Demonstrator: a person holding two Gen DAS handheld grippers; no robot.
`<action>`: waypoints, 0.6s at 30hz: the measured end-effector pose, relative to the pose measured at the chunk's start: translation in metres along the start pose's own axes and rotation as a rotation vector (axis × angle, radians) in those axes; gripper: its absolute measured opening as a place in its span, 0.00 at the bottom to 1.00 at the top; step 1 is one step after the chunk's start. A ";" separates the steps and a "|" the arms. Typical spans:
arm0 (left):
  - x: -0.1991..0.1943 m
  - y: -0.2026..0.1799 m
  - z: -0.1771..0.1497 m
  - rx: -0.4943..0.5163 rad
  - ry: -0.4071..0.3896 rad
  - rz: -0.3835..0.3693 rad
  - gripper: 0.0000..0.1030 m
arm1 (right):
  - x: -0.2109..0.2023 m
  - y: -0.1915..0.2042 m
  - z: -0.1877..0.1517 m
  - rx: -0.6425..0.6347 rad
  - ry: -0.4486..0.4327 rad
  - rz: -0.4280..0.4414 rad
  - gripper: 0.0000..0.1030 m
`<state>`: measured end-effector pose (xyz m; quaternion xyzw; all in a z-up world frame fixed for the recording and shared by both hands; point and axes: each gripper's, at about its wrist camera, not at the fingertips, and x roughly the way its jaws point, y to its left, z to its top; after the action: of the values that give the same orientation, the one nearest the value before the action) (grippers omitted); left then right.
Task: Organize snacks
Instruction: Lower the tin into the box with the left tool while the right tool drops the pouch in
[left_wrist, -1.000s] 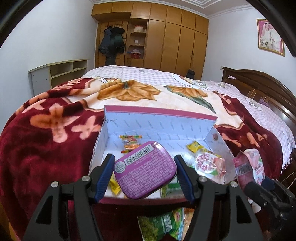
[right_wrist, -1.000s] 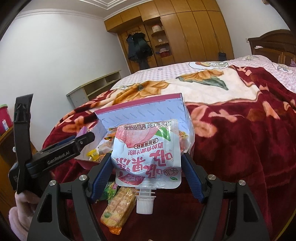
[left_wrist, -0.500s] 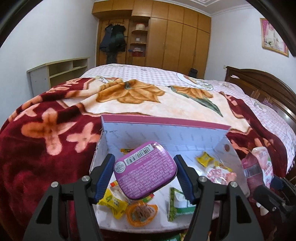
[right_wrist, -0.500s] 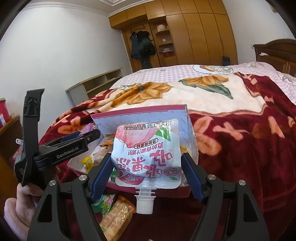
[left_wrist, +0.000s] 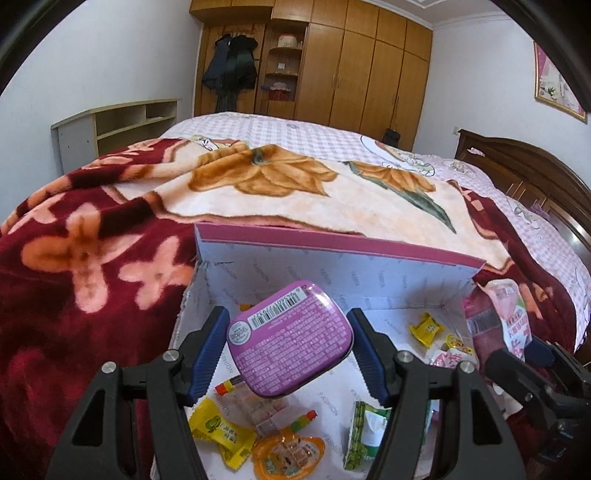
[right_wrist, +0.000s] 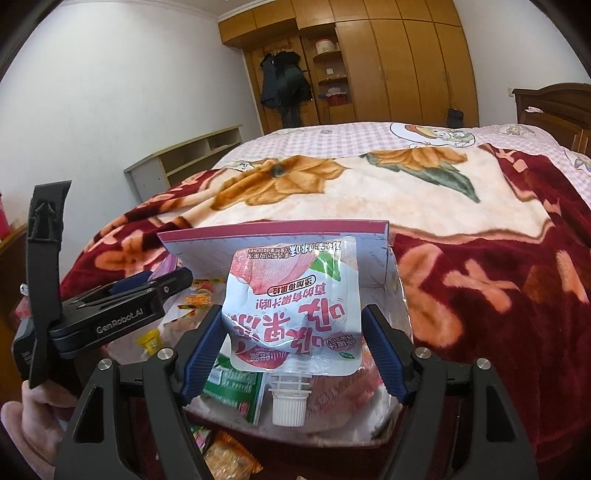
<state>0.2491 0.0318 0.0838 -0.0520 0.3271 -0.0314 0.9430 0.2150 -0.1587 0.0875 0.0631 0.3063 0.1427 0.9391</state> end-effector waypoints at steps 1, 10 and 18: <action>0.003 -0.001 0.000 0.006 0.007 0.005 0.67 | 0.003 -0.001 0.000 0.000 0.006 0.001 0.73; 0.028 0.004 -0.010 -0.003 0.077 0.018 0.67 | 0.030 -0.007 -0.002 0.016 0.061 -0.005 0.74; 0.035 0.006 -0.011 0.006 0.069 0.009 0.67 | 0.041 -0.010 -0.005 0.019 0.094 -0.019 0.74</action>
<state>0.2697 0.0337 0.0527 -0.0467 0.3596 -0.0298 0.9314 0.2454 -0.1553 0.0585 0.0624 0.3519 0.1335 0.9244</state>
